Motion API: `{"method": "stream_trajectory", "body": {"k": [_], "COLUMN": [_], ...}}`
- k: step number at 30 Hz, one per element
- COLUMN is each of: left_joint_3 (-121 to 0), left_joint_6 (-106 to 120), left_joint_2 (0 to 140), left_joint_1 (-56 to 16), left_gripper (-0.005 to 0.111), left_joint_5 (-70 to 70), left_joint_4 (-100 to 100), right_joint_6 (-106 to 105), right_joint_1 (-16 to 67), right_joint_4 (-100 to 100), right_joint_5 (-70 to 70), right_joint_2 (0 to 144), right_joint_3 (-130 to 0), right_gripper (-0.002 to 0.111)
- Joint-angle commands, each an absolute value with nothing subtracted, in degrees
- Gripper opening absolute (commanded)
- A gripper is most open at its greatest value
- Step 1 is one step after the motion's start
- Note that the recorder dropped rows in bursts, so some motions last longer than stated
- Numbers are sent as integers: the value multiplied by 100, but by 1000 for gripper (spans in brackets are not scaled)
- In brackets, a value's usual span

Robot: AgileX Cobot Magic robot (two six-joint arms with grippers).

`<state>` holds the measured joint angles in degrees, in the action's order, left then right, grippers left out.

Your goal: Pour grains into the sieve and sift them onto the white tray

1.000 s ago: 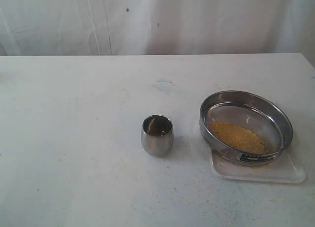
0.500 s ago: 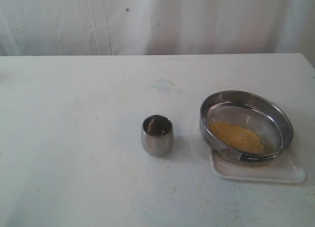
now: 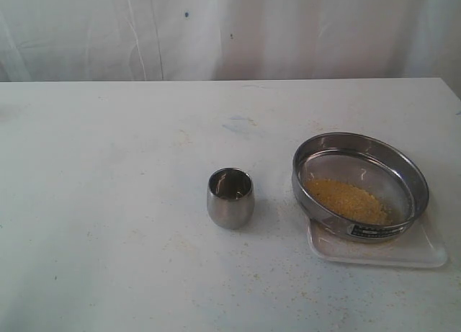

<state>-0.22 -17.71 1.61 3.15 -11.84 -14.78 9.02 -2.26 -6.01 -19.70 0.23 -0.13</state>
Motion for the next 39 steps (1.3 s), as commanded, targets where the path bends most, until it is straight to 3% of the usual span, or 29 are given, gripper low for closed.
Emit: {"method": "stream_trajectory", "body": {"k": [1,14,17,21,23,26,30,33,39], "left_joint_3": [0,0,0,0,0,0,0,0,0], "left_joint_6": [-1797,-1797,-1797,-1797,-1797,-1797,-1797,-1797,-1797], "left_joint_2": [128,128,128,128,128,128,128,128,128], "left_joint_1": [284,284,284,284,284,284,284,284,284], "left_gripper": [0,0,0,0,0,0,0,0,0], "left_joint_5": [-1196,-1196,-1196,-1196,-1196,-1196,-1196,-1196,-1196], "left_joint_4": [-1506,-1506,-1506,-1506,-1506,-1506,-1506,-1506,-1506], "right_joint_6": [770,648,1331,3369,3430,3430,3430,2946,-2623], "right_joint_1": [-217,-217,-217,-217,-217,-217,-217,-217,-217], "right_joint_4": [-627,-960,-713,-394,160,882,1206,1011,890], "right_joint_5": [-1972,-1313,296,4102,5907,6996,6861,5686,812], "right_joint_2": [0,0,0,0,0,0,0,0,387], "right_joint_3": [0,0,0,0,-75,-553,-1425,-2138,-2991], "right_gripper": [0,0,0,0,0,0,0,0,0]}}
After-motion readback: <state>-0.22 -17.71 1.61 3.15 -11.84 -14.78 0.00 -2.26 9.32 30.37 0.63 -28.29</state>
